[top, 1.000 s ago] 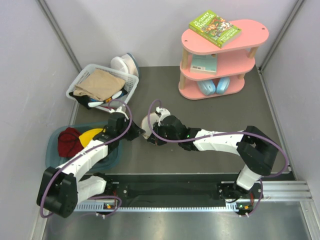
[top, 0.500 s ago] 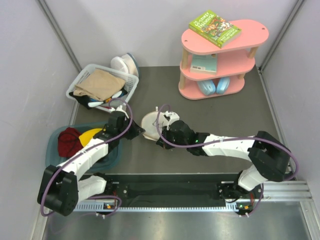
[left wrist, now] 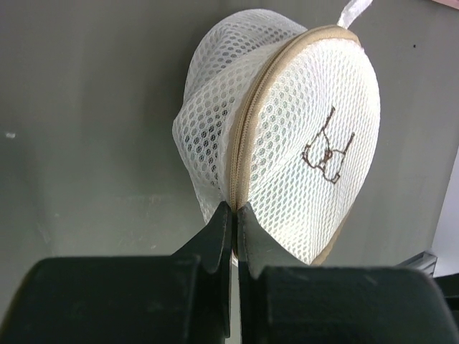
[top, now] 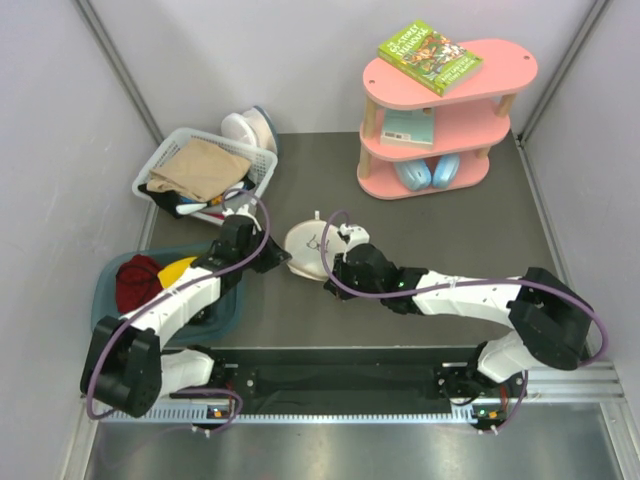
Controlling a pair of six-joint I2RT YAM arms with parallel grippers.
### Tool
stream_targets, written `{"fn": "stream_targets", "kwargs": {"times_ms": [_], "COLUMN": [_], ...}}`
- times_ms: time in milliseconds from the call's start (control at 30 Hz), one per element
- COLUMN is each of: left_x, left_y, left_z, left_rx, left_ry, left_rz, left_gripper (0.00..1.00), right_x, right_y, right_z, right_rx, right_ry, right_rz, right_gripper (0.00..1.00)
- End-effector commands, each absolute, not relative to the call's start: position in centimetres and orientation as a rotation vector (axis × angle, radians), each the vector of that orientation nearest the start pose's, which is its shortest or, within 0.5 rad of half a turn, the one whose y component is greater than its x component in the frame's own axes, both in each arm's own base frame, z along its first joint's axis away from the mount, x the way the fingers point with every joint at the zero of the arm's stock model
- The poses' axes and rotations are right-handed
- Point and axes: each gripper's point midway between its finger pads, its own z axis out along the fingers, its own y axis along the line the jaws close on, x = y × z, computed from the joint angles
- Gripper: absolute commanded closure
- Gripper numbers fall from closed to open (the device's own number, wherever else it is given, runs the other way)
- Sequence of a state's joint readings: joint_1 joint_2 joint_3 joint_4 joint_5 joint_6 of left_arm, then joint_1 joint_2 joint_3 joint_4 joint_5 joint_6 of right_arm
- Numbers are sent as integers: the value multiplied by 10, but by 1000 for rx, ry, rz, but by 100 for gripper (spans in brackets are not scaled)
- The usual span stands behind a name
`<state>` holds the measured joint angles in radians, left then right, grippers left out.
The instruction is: Unzip the laundry bag and remove the bra
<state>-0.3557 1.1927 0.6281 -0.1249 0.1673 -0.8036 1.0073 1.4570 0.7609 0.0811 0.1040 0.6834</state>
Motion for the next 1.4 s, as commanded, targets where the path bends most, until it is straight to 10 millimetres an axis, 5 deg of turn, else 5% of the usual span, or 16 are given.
{"fn": "stream_targets", "kwargs": {"times_ms": [0, 100, 133, 233, 433, 800, 900, 1033, 1167, 1367], "left_x": [326, 334, 334, 330, 297, 266, 268, 274, 279, 283], "left_y": [-175, -179, -179, -176, -158, -147, -148, -149, -150, -148], "left_z": [133, 144, 145, 146, 133, 121, 117, 112, 112, 115], "left_rx": [-365, -330, -319, -324, -378, -462, -456, -452, -448, -436], "left_ry": [2235, 2244, 2244, 2246, 2273, 2264, 2272, 2288, 2288, 2275], "left_rz": [-775, -775, -772, -760, -716, -740, -738, -718, -707, -686], "left_gripper": [100, 85, 65, 39, 34, 35, 44, 75, 94, 100], "right_x": [219, 216, 218, 219, 229, 229, 225, 224, 222, 220], "right_y": [359, 377, 382, 398, 426, 453, 453, 450, 445, 442], "right_z": [122, 126, 124, 127, 139, 142, 140, 140, 137, 133], "right_rx": [-322, -348, -347, -364, -411, -451, -456, -451, -443, -437], "right_ry": [2215, 2207, 2207, 2199, 2168, 2161, 2165, 2164, 2174, 2186], "right_rz": [887, 969, 982, 1043, 1085, 1154, 1155, 1149, 1141, 1131], "right_gripper": [100, 100, 100, 100, 100, 100, 100, 100, 100, 100]}}
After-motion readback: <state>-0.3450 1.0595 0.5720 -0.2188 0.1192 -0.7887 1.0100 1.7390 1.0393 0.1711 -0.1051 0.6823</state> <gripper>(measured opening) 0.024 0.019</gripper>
